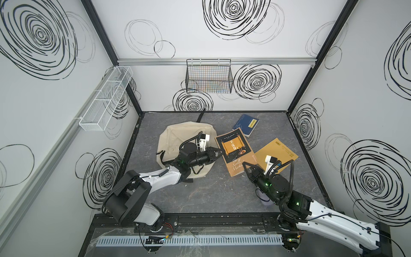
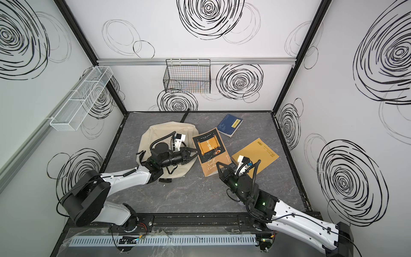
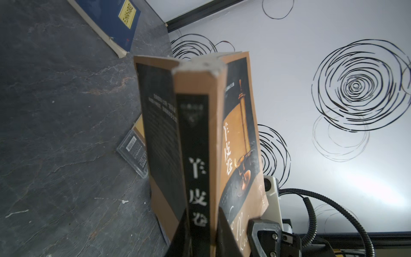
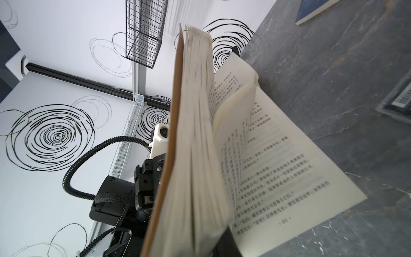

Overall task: Pack books, pencil case, and school supplies into a backpack
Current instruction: Pick up the book from the center of the table.

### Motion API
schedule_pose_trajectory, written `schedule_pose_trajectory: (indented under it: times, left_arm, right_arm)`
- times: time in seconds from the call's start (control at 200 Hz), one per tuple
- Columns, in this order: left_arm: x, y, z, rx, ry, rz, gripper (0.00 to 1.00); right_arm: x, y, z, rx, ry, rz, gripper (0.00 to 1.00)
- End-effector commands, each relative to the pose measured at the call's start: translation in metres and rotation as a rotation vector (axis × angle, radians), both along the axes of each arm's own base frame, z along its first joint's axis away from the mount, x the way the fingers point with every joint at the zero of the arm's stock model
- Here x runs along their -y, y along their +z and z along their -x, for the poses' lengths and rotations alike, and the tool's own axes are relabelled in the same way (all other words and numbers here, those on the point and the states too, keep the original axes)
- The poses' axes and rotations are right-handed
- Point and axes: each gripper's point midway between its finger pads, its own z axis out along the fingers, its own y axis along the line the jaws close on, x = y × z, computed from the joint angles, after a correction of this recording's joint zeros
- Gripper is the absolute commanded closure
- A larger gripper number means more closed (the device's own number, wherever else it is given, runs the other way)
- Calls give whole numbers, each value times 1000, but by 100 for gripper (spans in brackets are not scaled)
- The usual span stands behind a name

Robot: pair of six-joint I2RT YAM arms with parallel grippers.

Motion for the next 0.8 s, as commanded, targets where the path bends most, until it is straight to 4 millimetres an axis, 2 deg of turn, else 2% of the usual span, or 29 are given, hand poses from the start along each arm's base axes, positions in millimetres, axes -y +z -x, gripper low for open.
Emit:
schedule_pose_trajectory:
  times: [0.0, 0.03, 0.06, 0.18, 0.345, 0.57, 0.685, 0.79]
  left_arm:
    - [-5, 103, 7, 264, 13, 188, 100]
    - [-8, 113, 8, 285, 27, 202, 100]
    - [-11, 125, 10, 309, 38, 218, 100]
    - [-25, 161, 14, 387, 103, 247, 100]
    - [-42, 195, 19, 482, 192, 253, 100]
    - [-58, 207, 21, 514, 269, 274, 100]
    - [-56, 207, 25, 502, 257, 289, 100]
    - [-50, 208, 31, 495, 228, 315, 100]
  right_arm:
    - [4, 41, 0, 79, -19, -64, 20]
    - [6, 43, -1, 78, -32, -75, 7]
    - [7, 45, -2, 81, -36, -88, 0]
    - [3, 59, -2, 123, -25, -152, 0]
    - [-10, 79, 1, 166, 30, -237, 0]
    - [-28, 121, 8, 257, 119, -300, 0]
    - [-33, 143, 11, 325, 144, -314, 0]
    - [-37, 151, 6, 331, 135, -313, 0]
